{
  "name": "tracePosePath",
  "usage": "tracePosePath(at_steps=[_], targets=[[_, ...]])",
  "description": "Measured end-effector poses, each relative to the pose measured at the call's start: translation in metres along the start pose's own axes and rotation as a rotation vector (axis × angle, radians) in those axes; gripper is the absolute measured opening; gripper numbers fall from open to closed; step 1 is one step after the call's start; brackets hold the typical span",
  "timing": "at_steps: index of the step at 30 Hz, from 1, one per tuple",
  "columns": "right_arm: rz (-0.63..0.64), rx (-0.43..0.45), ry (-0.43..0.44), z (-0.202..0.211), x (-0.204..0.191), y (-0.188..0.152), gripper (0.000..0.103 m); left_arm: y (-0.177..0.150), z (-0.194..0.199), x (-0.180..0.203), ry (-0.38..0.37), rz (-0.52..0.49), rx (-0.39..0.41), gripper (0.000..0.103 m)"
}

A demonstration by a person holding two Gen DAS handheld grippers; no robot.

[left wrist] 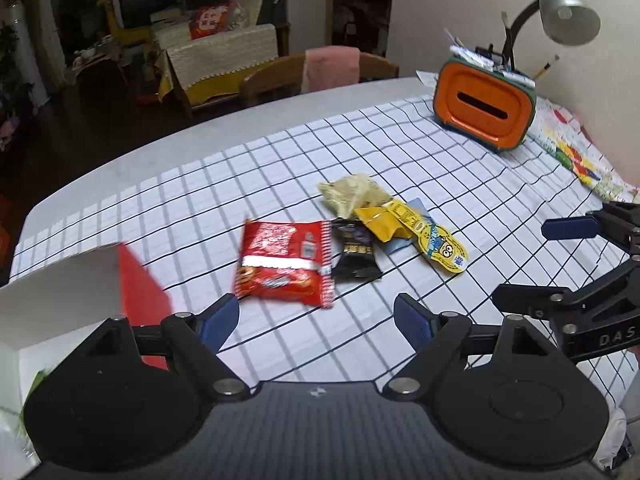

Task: Organize snacks
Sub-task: 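Move both tools back over the remaining snacks, then grasp the yellow cartoon candy with the right gripper while the left gripper grasps the black pack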

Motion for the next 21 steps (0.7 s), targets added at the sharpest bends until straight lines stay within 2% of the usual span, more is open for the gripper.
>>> tracePosePath(at_steps=[8, 21], targets=[[0.068, -0.062, -0.006, -0.046, 0.036, -0.012, 0.089, 0.005, -0.056, 0.029, 0.012, -0.046, -0.061, 0.085], [0.132, -0.127, 0.028, -0.105, 0.052, -0.022, 0.064, 0.014, -0.126, 0.046, 0.004, -0.085, -0.141, 0.085]])
Point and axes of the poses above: each gripper's, at about its wrist camera, not at the fingertips, and z roughly against the way its jaws point, x to its right, y to its top, the point moved 9 cm from there along -z, roughly the way its jaws point, and after that the axes turned 6 degrees about x, right-handed, at the moved point
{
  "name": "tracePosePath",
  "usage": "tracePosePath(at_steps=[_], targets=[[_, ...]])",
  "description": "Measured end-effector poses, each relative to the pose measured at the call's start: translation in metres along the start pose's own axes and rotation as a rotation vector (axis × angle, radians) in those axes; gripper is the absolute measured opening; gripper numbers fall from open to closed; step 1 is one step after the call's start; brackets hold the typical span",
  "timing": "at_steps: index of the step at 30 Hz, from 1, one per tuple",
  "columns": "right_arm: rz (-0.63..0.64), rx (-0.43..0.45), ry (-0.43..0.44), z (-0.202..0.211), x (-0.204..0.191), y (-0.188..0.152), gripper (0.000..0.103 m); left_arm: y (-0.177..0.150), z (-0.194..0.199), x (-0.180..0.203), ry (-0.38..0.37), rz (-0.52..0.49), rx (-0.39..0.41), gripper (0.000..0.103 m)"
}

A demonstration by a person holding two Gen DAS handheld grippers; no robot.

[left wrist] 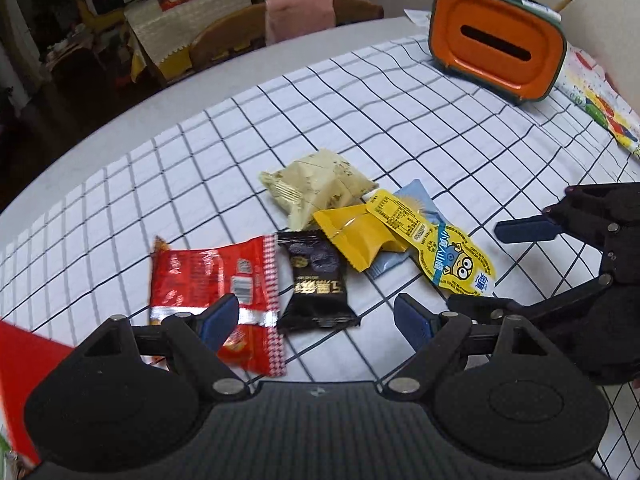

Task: Organize snacks
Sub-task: 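Grasp the yellow cartoon candy with the right gripper while the left gripper grasps the black pack, then carry the yellow candy and black pack with both grippers over the box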

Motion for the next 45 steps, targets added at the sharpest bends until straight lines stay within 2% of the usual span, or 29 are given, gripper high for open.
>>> tracePosePath(at_steps=[7, 15, 19, 20, 25, 33, 45], targets=[[0.021, -0.009, 0.024, -0.015, -0.001, 0.001, 0.057, 0.004, -0.024, -0.003, 0.001, 0.004, -0.039, 0.084], [0.016, -0.011, 0.032, -0.024, -0.001, 0.003, 0.052, 0.002, -0.043, -0.004, 0.01, -0.01, -0.089, 0.06], [0.009, -0.008, 0.041, -0.024, -0.001, 0.004, 0.051, 0.002, -0.046, -0.004, 0.023, -0.015, -0.091, 0.045], [0.007, -0.008, 0.044, -0.024, -0.001, 0.005, 0.051, 0.002, -0.045, -0.004, 0.017, -0.013, -0.09, 0.038], [-0.012, -0.002, 0.053, -0.019, 0.0, 0.005, 0.051, 0.001, -0.042, -0.003, 0.013, -0.014, -0.079, 0.034], [-0.071, 0.013, 0.067, 0.003, -0.004, 0.003, 0.051, -0.008, -0.026, -0.007, 0.013, 0.022, -0.078, 0.033], [-0.121, 0.028, 0.094, 0.049, -0.028, -0.003, 0.051, -0.032, 0.028, -0.004, -0.036, 0.056, -0.053, 0.032]])
Point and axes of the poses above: each gripper's, at about its wrist camera, not at the fingertips, and z roughly against the way its jaws point, x to its right, y to its top, the point moved 9 cm from there along -z, roughly the way its jaws point, and after that the axes turned 6 degrees about x, right-handed, at the moved point
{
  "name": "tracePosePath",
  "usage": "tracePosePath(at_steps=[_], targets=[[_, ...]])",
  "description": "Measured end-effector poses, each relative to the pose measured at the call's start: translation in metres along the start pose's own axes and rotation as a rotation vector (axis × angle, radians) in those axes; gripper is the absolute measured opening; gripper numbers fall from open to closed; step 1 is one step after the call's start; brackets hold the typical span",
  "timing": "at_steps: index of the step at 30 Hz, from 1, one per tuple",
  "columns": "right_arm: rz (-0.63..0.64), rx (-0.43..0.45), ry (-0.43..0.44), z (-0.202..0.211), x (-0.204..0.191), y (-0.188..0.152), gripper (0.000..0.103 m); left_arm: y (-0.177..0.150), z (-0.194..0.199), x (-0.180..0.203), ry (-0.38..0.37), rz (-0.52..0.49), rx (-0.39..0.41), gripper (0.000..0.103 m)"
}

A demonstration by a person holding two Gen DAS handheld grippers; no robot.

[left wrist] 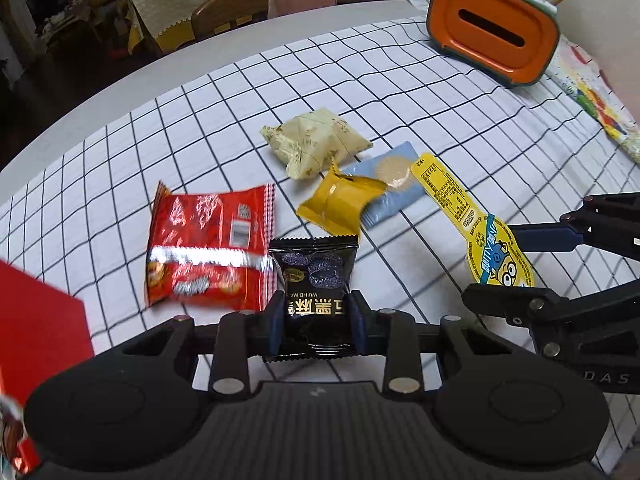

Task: Organize snacks
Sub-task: 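Carry the yellow candy and black pack with both grippers over the box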

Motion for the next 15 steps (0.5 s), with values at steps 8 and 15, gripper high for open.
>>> tracePosePath(at_steps=[8, 15], targets=[[0.011, 0.026, 0.016, 0.032, -0.032, 0.004, 0.051, -0.015, 0.047, -0.012, 0.001, 0.026, 0.046, 0.032], [0.044, 0.047, 0.023, 0.052, -0.069, 0.013, 0.051, -0.03, 0.091, -0.041, 0.017, 0.071, 0.092, 0.032]])
Point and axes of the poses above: each gripper's, at about its wrist camera, not at the fingertips, and z roughly against the way its jaws point, x to its right, y to its top, the point moved 9 cm from there along -z, roughly the way its jaws point, and after that the axes turned 6 degrees about x, right-handed, at the moved point
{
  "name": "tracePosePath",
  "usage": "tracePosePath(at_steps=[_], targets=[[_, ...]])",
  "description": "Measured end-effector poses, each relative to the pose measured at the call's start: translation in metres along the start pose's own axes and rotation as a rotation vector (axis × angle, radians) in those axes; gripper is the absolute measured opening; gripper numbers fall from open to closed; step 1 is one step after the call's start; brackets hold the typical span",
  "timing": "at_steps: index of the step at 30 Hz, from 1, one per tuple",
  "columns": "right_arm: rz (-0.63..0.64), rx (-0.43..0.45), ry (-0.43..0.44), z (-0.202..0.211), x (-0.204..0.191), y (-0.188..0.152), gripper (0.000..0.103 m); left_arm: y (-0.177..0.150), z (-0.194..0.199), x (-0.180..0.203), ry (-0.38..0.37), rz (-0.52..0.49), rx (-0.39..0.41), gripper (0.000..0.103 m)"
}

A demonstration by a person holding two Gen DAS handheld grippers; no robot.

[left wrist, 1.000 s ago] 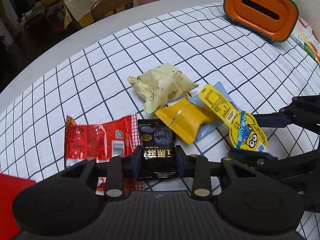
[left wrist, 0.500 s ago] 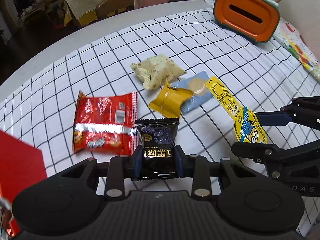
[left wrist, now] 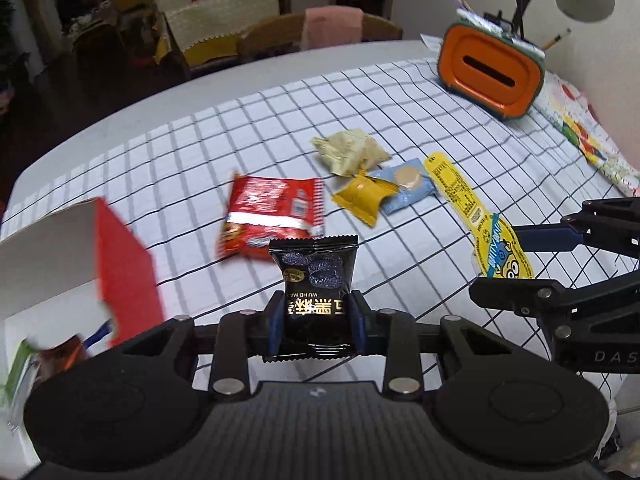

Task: Organize snacks
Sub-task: 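Carry the yellow candy and black pack with both grippers over the box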

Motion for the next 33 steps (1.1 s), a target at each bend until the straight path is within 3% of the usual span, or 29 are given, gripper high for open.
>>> tracePosePath(at_steps=[16, 33], targets=[[0.111, 0.038, 0.052, 0.007, -0.119, 0.036, 0.051, -0.023, 0.084, -0.087, 0.044, 0.044, 0.101, 0.032], [0.172, 0.022, 0.084, -0.034, -0.212, 0.059, 0.051, -0.053, 0.123, -0.192, 0.117, 0.114, 0.133, 0.032]])
Point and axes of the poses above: each gripper's, at about its wrist camera, not at the fingertips, and z roughly against the way its jaws point, x to its right, y to its top, the point moved 9 cm from there along -z, roughly the way its jaws point, and after that the axes turned 6 degrees about x, right-handed, at the moved point
